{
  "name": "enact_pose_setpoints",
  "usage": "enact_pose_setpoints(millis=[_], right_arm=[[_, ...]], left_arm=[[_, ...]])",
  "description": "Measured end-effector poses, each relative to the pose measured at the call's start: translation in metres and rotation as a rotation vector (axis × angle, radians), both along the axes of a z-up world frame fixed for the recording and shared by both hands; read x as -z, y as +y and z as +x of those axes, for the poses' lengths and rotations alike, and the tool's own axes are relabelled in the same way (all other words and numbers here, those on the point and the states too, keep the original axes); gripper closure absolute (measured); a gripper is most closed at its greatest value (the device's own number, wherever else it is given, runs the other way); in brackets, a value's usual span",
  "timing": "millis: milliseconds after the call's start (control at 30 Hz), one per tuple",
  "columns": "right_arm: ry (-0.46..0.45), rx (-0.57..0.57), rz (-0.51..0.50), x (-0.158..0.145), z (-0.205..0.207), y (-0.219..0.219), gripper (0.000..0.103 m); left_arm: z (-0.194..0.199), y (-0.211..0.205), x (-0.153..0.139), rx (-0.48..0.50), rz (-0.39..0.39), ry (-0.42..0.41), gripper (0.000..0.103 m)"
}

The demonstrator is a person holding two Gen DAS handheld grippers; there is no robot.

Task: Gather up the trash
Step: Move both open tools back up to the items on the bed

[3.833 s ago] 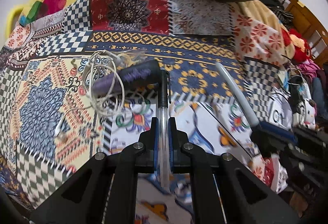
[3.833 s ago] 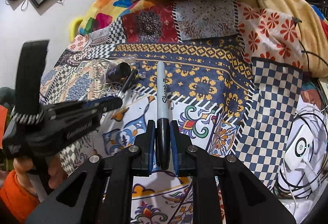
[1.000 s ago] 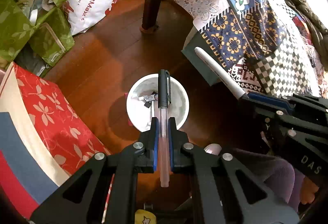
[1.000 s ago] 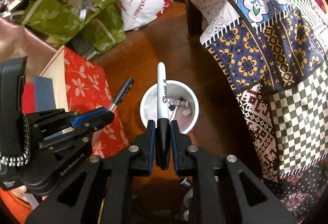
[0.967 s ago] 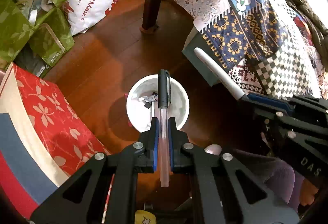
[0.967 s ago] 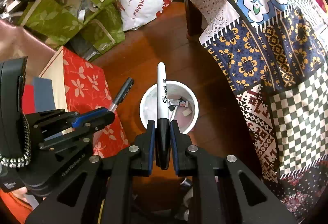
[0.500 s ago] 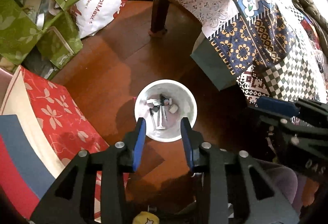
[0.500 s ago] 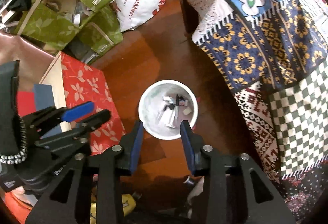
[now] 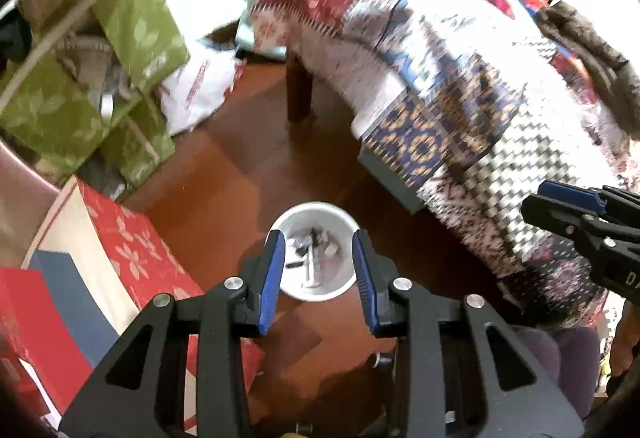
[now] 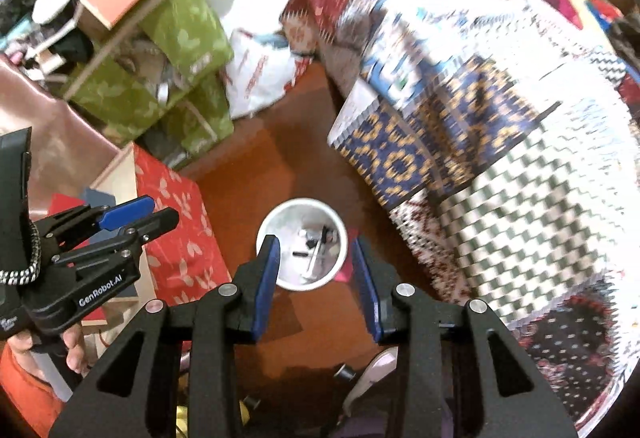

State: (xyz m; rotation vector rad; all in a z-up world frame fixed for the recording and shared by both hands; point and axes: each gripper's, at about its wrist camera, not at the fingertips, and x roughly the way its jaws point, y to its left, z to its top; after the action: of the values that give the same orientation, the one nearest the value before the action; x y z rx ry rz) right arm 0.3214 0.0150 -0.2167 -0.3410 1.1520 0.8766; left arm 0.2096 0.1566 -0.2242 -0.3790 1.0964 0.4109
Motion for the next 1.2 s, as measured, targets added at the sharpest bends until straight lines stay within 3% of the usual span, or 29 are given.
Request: enact_pose_setpoints(millis=[300, 633, 967, 1200], right_arm=[[-0.125, 0.123, 0.120, -0.074, 0.020, -0.080, 0.069], [-0.218, 0.328, 0.156, -0.117, 0.057, -0.190, 0.069], [-0.231, 0.533, 0.101, -0.107, 0.114, -0.297, 0.069], [-0.178, 0.540, 0.041, -0.076, 0.164, -0.334, 0.069]], left_arm=[[0.035, -0.056, -0.078, 0.073, 0.094, -0.143, 0.070], [0.107, -0.150, -0.118, 0.246, 0.104, -0.229, 0.070], [0.194, -0.238, -0.115, 0.411, 0.083, -0.229, 0.070], [0.252, -0.278, -0.091, 0.493, 0.041, -0.200, 0.070]])
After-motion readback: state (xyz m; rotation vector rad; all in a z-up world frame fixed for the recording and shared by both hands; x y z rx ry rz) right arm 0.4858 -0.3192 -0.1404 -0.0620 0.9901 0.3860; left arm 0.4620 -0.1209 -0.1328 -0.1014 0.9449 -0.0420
